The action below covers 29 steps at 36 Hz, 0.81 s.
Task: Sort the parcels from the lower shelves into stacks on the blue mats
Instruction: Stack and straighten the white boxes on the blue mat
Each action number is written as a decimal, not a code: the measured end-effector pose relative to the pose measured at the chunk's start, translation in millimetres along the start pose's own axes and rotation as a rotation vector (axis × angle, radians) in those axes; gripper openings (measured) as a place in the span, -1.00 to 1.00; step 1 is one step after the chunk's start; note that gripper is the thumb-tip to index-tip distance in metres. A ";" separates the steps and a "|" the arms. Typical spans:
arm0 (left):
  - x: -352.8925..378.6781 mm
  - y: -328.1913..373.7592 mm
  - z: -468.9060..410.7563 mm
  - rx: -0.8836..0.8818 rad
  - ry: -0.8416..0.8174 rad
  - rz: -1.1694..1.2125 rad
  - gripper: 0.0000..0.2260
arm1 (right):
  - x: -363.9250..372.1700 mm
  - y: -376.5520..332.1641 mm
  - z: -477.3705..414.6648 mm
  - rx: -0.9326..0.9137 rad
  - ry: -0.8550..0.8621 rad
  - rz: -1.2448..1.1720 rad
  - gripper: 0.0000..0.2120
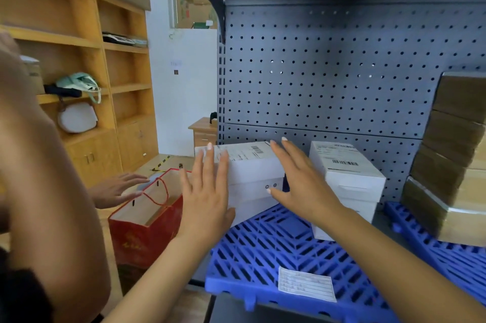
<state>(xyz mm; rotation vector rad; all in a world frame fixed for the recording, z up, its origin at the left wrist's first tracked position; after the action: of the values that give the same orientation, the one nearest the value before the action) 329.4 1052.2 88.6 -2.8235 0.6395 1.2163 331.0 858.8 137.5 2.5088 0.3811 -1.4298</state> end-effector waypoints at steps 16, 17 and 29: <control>18.0 11.9 -16.9 0.058 -0.066 -0.195 0.19 | 16.6 0.3 -19.3 0.144 -0.162 -0.133 -0.27; 16.9 9.7 -16.7 0.061 -0.068 -0.193 0.18 | 15.9 -0.5 -18.4 0.138 -0.161 -0.106 -0.27; 12.8 -11.3 -22.5 0.046 -0.061 -0.080 0.06 | 2.8 -18.4 8.3 0.018 -0.078 0.132 -0.33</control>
<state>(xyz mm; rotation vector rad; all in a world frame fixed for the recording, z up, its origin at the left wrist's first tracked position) 357.1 1054.3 93.7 -2.7344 0.5396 1.2517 319.5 873.7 129.7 2.4332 0.1860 -1.4793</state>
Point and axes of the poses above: each hand's wrist, its own z-axis away from the middle knuckle, its own x-axis out of the palm, y = z × x, the point moved 2 cm from there along -z, towards the middle knuckle, and after that the axes turned 15 degrees about z, right-handed, at the moved point
